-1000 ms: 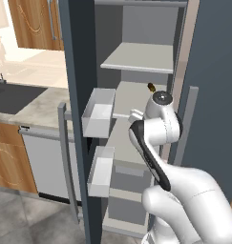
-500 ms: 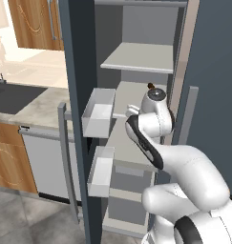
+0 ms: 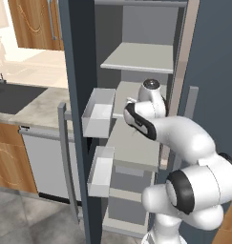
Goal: Store the hot dog in the freezer for long-term storage. Close the freezer door after placing the cooked food.
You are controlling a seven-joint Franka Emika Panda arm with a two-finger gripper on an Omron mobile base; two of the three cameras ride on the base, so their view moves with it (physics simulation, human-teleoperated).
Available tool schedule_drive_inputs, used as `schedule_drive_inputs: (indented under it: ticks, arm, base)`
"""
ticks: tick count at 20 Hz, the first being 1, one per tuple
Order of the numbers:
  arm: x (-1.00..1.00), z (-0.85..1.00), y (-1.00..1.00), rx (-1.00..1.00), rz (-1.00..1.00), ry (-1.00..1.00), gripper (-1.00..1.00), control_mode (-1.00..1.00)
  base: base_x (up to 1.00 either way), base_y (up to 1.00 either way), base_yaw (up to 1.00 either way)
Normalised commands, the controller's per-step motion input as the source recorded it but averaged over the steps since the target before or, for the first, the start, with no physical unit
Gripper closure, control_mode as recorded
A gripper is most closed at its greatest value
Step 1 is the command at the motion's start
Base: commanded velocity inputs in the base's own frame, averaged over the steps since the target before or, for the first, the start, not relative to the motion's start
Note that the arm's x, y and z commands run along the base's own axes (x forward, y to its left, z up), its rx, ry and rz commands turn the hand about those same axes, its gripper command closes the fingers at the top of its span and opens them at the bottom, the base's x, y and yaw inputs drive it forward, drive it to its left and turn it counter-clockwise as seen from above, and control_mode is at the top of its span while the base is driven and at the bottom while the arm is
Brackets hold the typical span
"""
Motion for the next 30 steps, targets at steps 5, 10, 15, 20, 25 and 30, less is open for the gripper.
schedule_drive_inputs:
  ticks: [5,10,15,20,25,30]
  arm:
    - [0.61,0.00,-0.09,0.00,0.00,0.05,1.00,-1.00]
    - [0.51,-0.02,0.00,-0.01,0.00,0.02,1.00,-1.00]
    - [0.37,-0.19,0.00,-0.07,0.00,-0.01,1.00,-1.00]
    - [0.35,-0.14,0.00,-0.08,0.00,-0.02,1.00,-1.00]
    - [0.35,-0.12,0.00,-0.06,0.00,-0.01,1.00,-1.00]
    - [0.18,-0.20,-0.04,-0.01,0.00,0.00,1.00,-1.00]
  base:
    - [0.00,0.00,0.00]
    - [0.00,0.00,0.00]
    - [0.00,0.00,0.00]
    - [0.00,0.00,0.00]
    - [0.00,0.00,0.00]
    - [0.00,0.00,0.00]
